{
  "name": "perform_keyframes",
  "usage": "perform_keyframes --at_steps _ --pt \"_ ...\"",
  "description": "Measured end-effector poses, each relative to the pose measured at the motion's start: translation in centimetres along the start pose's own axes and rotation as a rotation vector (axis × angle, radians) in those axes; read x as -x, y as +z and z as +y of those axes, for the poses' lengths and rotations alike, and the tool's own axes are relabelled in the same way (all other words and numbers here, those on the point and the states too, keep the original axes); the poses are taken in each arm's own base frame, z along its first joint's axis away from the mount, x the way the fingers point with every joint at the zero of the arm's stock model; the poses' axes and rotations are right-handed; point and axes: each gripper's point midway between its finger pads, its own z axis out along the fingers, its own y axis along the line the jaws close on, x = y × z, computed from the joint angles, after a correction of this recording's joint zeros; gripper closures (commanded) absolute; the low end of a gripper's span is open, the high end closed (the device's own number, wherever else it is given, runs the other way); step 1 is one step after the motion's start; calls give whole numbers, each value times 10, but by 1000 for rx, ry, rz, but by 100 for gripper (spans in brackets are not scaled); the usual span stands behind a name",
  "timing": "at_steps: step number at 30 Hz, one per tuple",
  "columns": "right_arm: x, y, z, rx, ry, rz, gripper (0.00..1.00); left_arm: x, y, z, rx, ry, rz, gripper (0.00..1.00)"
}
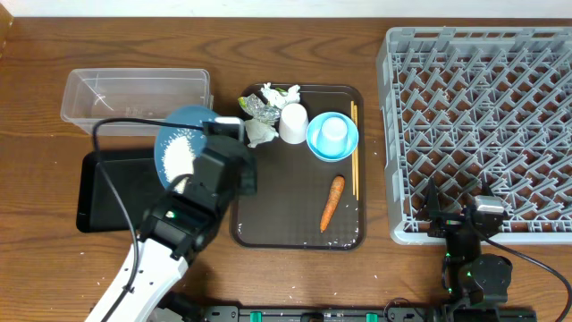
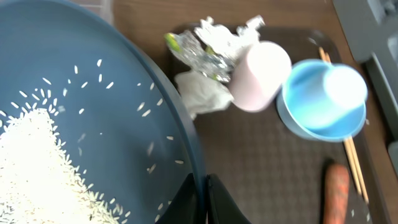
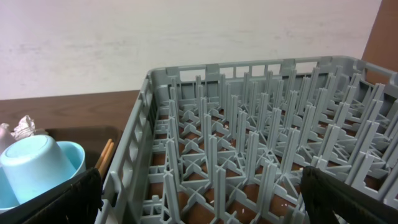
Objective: Sort waste into correct bins and load items into the dishwasher rack
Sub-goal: 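Lift the plate and carry it left over the black tray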
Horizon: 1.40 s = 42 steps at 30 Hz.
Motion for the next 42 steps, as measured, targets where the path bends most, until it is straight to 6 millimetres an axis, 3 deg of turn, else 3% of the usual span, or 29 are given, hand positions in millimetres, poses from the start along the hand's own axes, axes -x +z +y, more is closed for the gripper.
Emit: perform_keyframes --at_steps 11,17,27,42 --pt "0 0 0 0 0 0 1 33 6 52 -18 -204 -61 94" --pt "0 0 0 0 0 0 1 36 9 71 -77 -297 -42 94" --pt "0 0 0 0 0 0 1 36 10 86 -192 -402 -11 94" --pt "0 0 0 0 0 0 1 45 -8 103 -337 -567 -34 94"
